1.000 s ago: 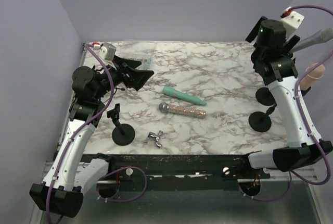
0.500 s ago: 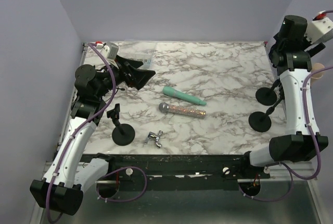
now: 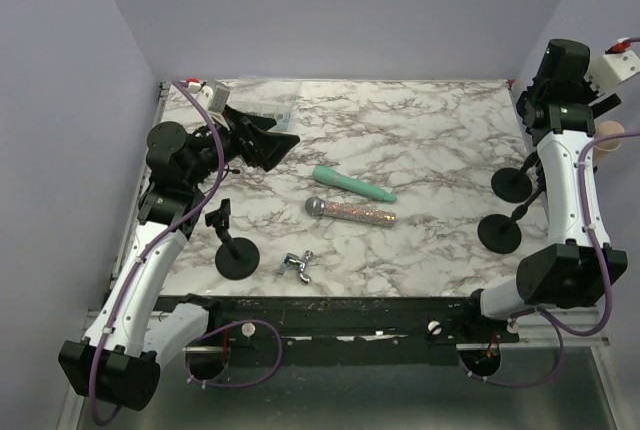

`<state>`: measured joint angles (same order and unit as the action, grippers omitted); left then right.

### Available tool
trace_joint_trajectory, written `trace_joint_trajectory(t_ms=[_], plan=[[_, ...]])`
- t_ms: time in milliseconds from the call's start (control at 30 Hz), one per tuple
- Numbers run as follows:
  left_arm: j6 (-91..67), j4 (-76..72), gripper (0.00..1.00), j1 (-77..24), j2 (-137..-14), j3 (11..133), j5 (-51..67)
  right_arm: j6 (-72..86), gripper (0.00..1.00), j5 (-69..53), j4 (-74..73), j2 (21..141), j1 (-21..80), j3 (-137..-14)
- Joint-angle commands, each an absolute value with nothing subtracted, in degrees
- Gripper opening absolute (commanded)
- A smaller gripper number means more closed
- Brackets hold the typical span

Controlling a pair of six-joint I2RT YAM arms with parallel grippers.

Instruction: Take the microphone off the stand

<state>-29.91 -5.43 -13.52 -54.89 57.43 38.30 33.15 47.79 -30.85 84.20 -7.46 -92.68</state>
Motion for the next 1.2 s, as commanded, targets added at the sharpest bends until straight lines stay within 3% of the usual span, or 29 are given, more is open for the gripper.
trace_joint_trajectory(t_ms=[0,167,633,1167], plan=[[-30.15,-5.45,0.89,-13.80,-55.19,58.97,39.66,36.02,0.84,50.02,-27.51,83.91,-8.91,-91.89],[-29.80,-5.14,0.89,-13.80,-55.29,58.93,39.42,36.43,0.76,49.06,-25.16,84.21,-9.58,-90.37],[-29.71,-4.66,0.89,-13.80,-55.64,58.97,38.94,29.89,0.40,48.20,-13.69,79.58,-9.58,-84.72],[-30.05,-4.75,0.89,-13.80,-55.68,58.88,39.03,21.20,0.21,46.37,-11.60,77.72,-9.59,-91.45]])
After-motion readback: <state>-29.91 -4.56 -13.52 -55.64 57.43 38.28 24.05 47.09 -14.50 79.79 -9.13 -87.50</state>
